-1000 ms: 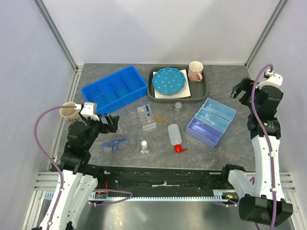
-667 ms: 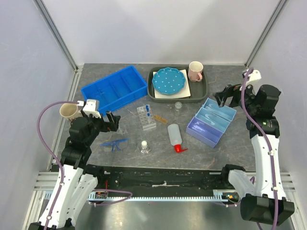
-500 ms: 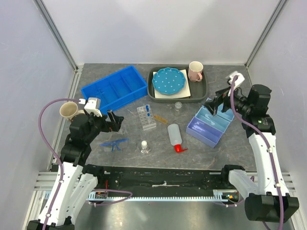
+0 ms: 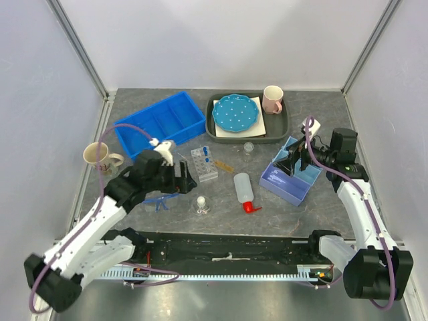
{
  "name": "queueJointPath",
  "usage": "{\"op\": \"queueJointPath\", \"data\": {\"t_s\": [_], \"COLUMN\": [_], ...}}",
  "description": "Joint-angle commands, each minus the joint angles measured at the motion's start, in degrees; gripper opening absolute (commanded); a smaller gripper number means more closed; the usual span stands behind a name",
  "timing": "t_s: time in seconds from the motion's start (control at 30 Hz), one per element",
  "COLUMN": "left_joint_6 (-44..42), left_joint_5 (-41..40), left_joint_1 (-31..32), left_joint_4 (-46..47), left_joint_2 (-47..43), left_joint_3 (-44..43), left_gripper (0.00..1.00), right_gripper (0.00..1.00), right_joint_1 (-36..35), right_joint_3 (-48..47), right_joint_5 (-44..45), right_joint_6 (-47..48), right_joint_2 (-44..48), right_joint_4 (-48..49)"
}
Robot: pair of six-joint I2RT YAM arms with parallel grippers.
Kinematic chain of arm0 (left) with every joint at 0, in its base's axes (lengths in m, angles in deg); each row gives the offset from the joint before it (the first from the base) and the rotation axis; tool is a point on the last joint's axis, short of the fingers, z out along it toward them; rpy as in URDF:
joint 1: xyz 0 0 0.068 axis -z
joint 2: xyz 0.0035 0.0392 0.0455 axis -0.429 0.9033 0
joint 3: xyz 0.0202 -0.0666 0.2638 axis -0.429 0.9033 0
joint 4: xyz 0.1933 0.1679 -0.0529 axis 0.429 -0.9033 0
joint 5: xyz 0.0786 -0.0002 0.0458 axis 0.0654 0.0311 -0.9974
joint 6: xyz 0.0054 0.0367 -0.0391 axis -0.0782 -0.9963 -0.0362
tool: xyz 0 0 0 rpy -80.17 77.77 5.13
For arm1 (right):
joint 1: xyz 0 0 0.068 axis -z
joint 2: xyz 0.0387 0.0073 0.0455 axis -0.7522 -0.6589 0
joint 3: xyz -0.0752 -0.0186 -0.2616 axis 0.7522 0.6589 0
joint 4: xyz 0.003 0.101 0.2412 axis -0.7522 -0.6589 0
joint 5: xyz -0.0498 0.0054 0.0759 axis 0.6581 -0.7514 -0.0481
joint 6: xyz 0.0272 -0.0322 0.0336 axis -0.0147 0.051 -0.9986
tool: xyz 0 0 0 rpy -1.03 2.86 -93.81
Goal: Organize the chemistry lab equipment
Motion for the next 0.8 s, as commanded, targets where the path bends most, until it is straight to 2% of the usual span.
{"op": "queueJointPath", "data": {"t_s": [0.0, 0.1, 0.3, 0.4, 0.47, 0.57, 0.7, 0.77], "left_joint_6": [4.5, 5.5, 5.1, 5.0, 5.2, 4.8, 4.8, 5.1], "left_joint_5": [-18.0, -24.2, -31.2, -31.8, -31.6, -30.5, -30.2, -31.1], "left_joint_1": [8.8, 10.7, 11.2, 10.8, 9.8, 7.8, 5.7, 5.0], "left_joint_4": [-6.8, -9.5, -10.0, -8.4, -6.7, -5.0, -4.7, -4.8], "left_joint_2": [10.8, 18.6, 23.3, 25.4, 26.6, 28.3, 31.3, 33.3], "left_joint_3": [-7.0, -10.1, -13.6, -14.1, -14.0, -13.9, -14.5, -15.2], "left_gripper": [0.92, 0.87, 0.85, 0.84, 0.78, 0.75, 0.74, 0.67], "right_gripper": [0.98, 0.98, 0.98, 0.98, 0.98, 0.98, 0.98, 0.98], "right_joint_1": [-0.2, -0.1, -0.1, -0.1, -0.1, -0.1, -0.1, -0.2], "right_joint_3": [-0.2, -0.7, -1.0, -1.1, -1.1, -1.0, -1.0, -1.0], "right_joint_5": [-1.9, 0.2, 0.7, 0.5, 0.5, 0.6, 0.7, 0.8], "right_joint_6": [3.4, 4.6, 5.1, 5.3, 5.4, 5.7, 5.8, 5.9], "right_joint_2": [1.1, 1.5, 2.0, 2.5, 3.0, 3.4, 3.8, 3.9], "right_joint_4": [1.4, 0.0, -1.2, -1.5, -1.6, -1.7, -1.8, -1.9]}}
